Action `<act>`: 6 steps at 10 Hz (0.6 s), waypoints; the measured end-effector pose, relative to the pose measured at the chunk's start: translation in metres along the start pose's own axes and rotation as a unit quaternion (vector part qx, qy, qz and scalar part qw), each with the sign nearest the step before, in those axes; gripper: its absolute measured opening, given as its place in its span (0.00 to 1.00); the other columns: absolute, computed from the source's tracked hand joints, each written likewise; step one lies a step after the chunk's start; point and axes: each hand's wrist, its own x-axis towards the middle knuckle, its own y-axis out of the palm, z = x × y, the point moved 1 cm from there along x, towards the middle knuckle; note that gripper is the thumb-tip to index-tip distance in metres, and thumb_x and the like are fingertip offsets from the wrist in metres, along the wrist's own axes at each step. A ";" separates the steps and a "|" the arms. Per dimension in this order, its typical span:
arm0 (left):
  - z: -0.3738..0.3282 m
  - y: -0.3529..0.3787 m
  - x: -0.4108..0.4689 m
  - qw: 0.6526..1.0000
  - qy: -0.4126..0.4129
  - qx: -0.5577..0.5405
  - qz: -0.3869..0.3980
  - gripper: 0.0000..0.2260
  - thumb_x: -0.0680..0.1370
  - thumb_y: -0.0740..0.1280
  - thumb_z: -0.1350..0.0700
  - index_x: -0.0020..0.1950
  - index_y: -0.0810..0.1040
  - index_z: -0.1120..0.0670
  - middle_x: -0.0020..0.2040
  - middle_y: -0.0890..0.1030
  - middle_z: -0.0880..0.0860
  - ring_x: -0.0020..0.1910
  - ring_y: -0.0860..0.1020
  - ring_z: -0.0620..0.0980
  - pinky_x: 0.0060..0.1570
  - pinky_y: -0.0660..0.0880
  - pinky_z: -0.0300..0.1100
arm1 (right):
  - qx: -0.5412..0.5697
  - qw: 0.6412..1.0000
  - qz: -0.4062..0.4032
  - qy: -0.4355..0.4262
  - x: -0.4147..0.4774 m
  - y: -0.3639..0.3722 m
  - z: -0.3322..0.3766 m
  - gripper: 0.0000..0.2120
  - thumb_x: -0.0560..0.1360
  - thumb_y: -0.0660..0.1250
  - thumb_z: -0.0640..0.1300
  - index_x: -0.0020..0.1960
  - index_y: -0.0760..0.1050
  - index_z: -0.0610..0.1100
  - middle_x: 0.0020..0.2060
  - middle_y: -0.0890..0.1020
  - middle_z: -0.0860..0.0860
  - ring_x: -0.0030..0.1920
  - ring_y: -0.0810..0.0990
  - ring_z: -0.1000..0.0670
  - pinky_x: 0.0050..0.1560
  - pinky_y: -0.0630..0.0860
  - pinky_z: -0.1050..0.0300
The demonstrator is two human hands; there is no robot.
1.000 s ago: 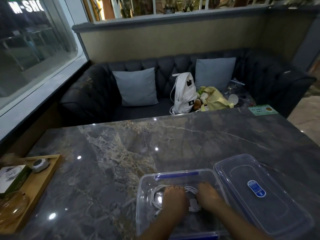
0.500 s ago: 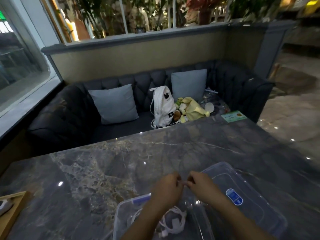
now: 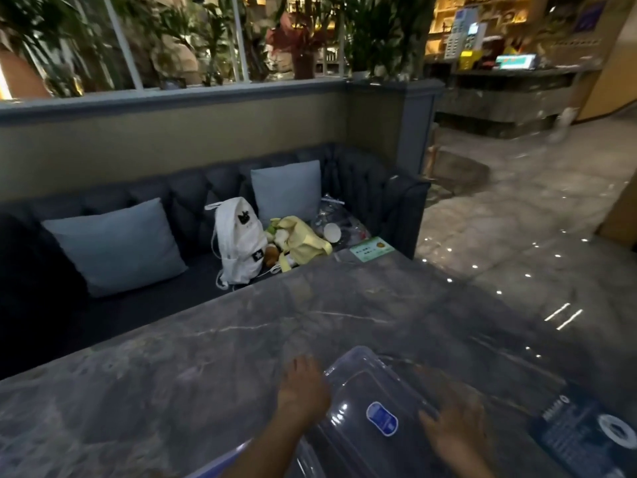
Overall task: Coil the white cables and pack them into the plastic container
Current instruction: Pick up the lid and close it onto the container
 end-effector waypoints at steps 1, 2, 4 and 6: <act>0.006 0.015 0.006 0.995 -0.054 -0.020 0.087 0.35 0.76 0.61 0.47 0.75 0.47 0.58 0.77 0.50 0.62 0.76 0.49 0.60 0.75 0.50 0.53 | -0.009 0.996 0.026 0.091 -0.003 0.008 -0.021 0.29 0.71 0.67 0.51 0.68 0.65 0.42 0.69 0.67 0.39 0.67 0.67 0.39 0.67 0.65 0.46; 0.006 0.023 0.006 0.981 -0.111 -0.084 0.132 0.33 0.76 0.61 0.50 0.75 0.49 0.60 0.76 0.54 0.62 0.74 0.56 0.61 0.73 0.57 0.52 | 0.047 0.991 0.015 0.126 -0.008 0.022 -0.031 0.34 0.67 0.72 0.50 0.68 0.64 0.43 0.69 0.67 0.40 0.67 0.67 0.41 0.69 0.63 0.48; 0.002 0.010 0.012 0.966 -0.101 -0.166 0.168 0.22 0.76 0.63 0.55 0.69 0.67 0.61 0.68 0.72 0.60 0.66 0.72 0.57 0.61 0.70 0.43 | 0.170 0.979 0.014 0.107 0.009 0.037 -0.025 0.43 0.60 0.77 0.39 0.69 0.60 0.36 0.65 0.71 0.37 0.65 0.71 0.40 0.66 0.67 0.49; 0.033 0.019 0.024 0.904 -0.160 -0.376 0.128 0.14 0.76 0.64 0.60 0.59 0.75 0.65 0.57 0.79 0.63 0.53 0.79 0.57 0.49 0.76 0.45 | 0.275 0.953 -0.024 0.126 0.027 0.041 -0.026 0.33 0.58 0.77 0.30 0.61 0.71 0.31 0.58 0.76 0.32 0.59 0.76 0.37 0.57 0.72 0.47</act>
